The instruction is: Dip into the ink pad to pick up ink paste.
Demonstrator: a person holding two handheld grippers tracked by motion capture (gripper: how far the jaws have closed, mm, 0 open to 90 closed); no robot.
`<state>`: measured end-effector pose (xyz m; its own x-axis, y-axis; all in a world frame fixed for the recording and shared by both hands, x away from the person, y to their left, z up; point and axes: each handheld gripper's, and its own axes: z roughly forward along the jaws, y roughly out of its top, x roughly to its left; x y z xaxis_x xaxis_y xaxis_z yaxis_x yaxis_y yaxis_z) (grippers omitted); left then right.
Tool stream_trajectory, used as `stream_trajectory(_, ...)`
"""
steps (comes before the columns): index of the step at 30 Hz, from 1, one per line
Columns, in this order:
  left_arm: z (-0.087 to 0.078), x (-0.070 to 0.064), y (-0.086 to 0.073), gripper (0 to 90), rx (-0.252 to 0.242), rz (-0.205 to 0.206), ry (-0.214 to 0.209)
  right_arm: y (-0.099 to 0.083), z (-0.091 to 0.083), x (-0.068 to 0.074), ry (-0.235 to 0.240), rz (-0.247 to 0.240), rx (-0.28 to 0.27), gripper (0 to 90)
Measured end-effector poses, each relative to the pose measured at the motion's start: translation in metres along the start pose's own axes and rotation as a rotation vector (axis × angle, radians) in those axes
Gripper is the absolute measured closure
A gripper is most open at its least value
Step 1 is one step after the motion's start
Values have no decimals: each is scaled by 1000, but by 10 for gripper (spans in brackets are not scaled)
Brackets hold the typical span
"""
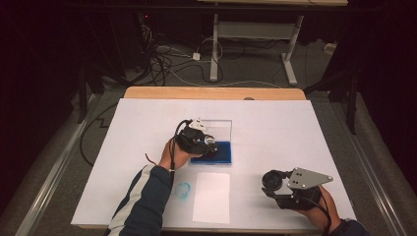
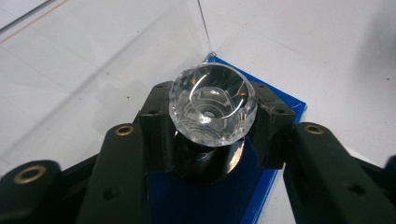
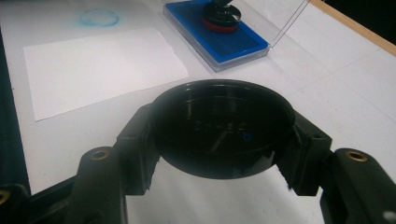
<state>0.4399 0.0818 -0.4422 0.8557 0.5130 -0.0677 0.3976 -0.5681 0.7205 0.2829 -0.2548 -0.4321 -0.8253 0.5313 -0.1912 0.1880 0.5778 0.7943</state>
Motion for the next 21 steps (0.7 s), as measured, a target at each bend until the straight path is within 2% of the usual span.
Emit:
stream_trajectory(3, -1, 0, 0, 544, 5, 0, -4, 0, 0, 0, -2, 2, 0, 389)
stream_trajectory(6, -4, -3, 2, 544, 31, 25, -2, 0, 0, 0, -1, 2, -1, 389)
stream_trajectory(9, -6, -4, 2, 544, 37, 18, -23, -1, 0, -1, -3, 7, 2, 389)
stream_trajectory(11, -6, -4, 1, 544, 33, 7, -48, -1, 0, -1, -3, 7, 2, 389)
stream_trajectory(21, -4, -6, -5, 544, 6, -3, -46, 0, 0, 0, -2, 0, 2, 389)
